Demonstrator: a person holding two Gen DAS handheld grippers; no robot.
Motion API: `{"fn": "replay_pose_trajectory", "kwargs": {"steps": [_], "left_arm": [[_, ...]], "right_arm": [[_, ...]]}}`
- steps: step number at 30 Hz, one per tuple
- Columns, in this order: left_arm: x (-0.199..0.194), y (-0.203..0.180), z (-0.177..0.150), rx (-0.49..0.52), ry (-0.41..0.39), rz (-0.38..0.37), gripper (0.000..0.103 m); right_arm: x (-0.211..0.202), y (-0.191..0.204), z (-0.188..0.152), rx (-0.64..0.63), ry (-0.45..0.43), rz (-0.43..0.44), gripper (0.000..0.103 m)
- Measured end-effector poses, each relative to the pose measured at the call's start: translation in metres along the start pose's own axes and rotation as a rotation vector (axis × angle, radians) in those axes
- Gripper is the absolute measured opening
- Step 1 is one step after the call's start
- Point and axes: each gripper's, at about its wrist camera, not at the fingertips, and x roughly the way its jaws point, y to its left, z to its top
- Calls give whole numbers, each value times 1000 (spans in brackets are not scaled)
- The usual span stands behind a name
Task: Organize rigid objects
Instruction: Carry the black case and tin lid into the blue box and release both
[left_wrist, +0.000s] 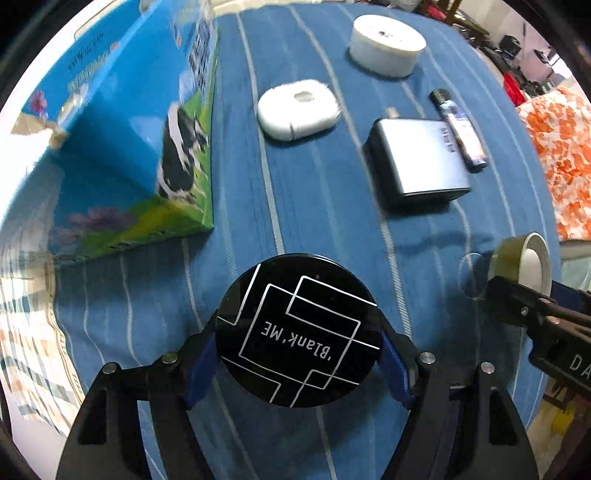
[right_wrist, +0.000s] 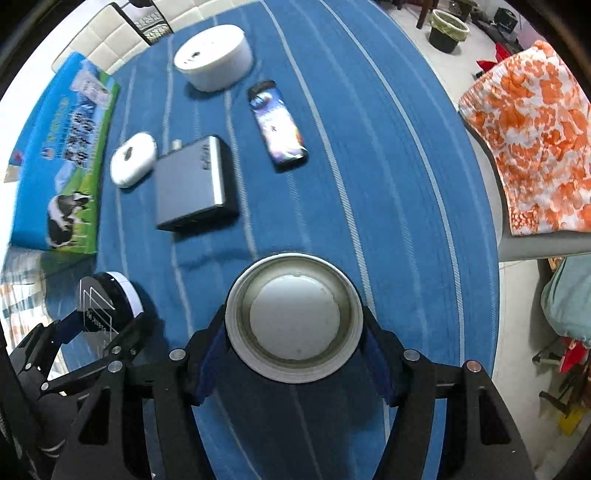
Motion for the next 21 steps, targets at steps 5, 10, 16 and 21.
{"fn": "replay_pose_trajectory", "kwargs": {"steps": [5, 10, 16, 21], "left_arm": [[-30, -11, -3, 22, -59, -10, 73], [-73, 4, -13, 17, -123, -36, 73], [-116, 37, -7, 3, -215, -57, 73], [-150, 80, -1, -34, -289, -73, 73]], "right_arm": [[-31, 14, -1, -20, -55, 7, 68], [-66, 35, -3, -42, -109, 23, 68], [-109, 74, -7, -67, -175, 64, 68], [-132, 120, 0, -91, -217, 121, 67]]}}
